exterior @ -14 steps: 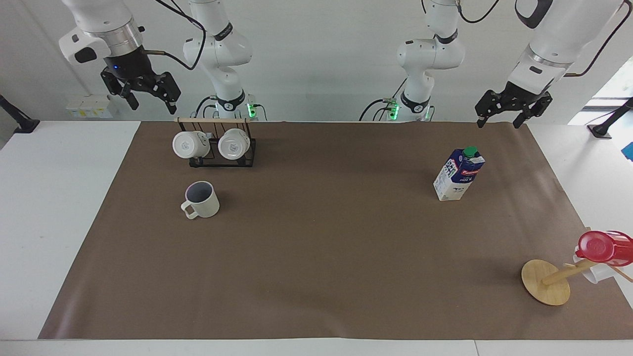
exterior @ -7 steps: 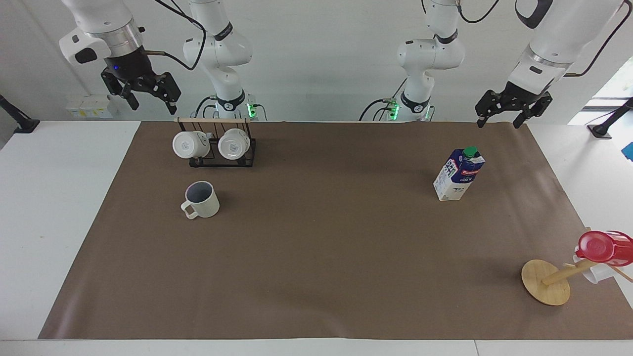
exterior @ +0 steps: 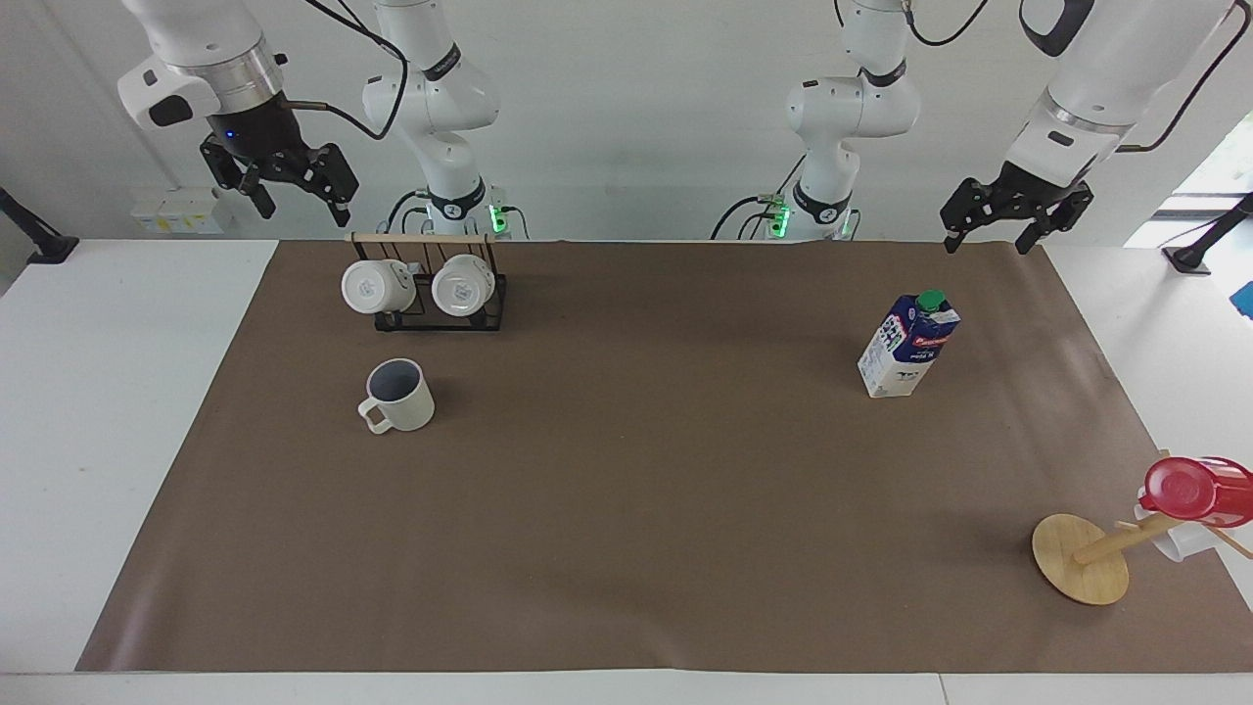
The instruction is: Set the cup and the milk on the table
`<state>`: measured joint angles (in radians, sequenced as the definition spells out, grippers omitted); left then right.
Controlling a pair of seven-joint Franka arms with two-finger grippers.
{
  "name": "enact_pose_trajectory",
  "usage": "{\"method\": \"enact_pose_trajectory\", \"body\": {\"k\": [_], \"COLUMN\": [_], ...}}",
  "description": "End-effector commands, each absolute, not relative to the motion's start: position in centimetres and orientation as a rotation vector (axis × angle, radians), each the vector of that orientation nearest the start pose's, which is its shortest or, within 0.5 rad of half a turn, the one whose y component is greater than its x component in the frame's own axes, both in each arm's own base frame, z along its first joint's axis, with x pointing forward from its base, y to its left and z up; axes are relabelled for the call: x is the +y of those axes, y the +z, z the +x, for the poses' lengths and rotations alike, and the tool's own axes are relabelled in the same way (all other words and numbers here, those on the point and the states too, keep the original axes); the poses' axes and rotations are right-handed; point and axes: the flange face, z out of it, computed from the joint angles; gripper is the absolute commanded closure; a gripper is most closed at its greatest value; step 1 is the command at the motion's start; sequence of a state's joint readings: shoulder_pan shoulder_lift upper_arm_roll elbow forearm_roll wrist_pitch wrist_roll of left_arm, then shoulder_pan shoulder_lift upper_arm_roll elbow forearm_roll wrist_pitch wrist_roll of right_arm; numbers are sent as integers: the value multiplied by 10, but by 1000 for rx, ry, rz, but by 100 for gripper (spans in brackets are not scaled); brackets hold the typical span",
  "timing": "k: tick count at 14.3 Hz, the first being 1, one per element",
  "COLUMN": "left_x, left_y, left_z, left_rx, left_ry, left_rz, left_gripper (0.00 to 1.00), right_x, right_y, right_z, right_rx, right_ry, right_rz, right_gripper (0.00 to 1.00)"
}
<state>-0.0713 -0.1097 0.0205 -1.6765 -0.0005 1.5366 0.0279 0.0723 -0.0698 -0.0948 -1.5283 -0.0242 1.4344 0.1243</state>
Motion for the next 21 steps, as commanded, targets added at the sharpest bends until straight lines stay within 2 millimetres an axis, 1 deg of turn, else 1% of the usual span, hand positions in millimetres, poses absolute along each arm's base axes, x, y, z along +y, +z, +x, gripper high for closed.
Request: {"method": "enact_pose_trajectory", "body": {"k": [1,4,8,11,12,13,15,16,18,20,21], "left_x": [-23,-24,-23,-24,-23,-23,-23,-23,-23,-23,-23], "left_y": [638,638,638,638,638,638,638,638,638,638,638], "left_z": [514,514,514,514,514,514,514,514,514,514,514], "left_rx": [123,126,123,126,123,123,123,123,123,123,123], "left_ry": [51,51,51,51,51,51,51,51,51,51,51], "left_rz": [-3143,-3143,-3143,-3143,-3143,-3143,-3143,-3143,-3143,-3143,-3143], "left_gripper": [0,0,0,0,0,0,0,0,0,0,0], "right_x": [-19,-19,-19,-14,-4,0,4,11,15,30,32], "right_y": [668,666,664,650,640,635,606,589,545,512,492], "right_z": [510,510,510,514,519,523,529,534,542,549,554], "right_rx": [219,216,218,217,208,226,229,221,275,258,257], "right_ry": [46,15,17,18,-3,-32,-26,-40,-6,-4,12], "right_rz": [-3140,-3139,-3138,-3136,-3124,-3103,-3098,-3098,-3098,-3102,-3106], "right_gripper": [0,0,0,0,0,0,0,0,0,0,0]}}
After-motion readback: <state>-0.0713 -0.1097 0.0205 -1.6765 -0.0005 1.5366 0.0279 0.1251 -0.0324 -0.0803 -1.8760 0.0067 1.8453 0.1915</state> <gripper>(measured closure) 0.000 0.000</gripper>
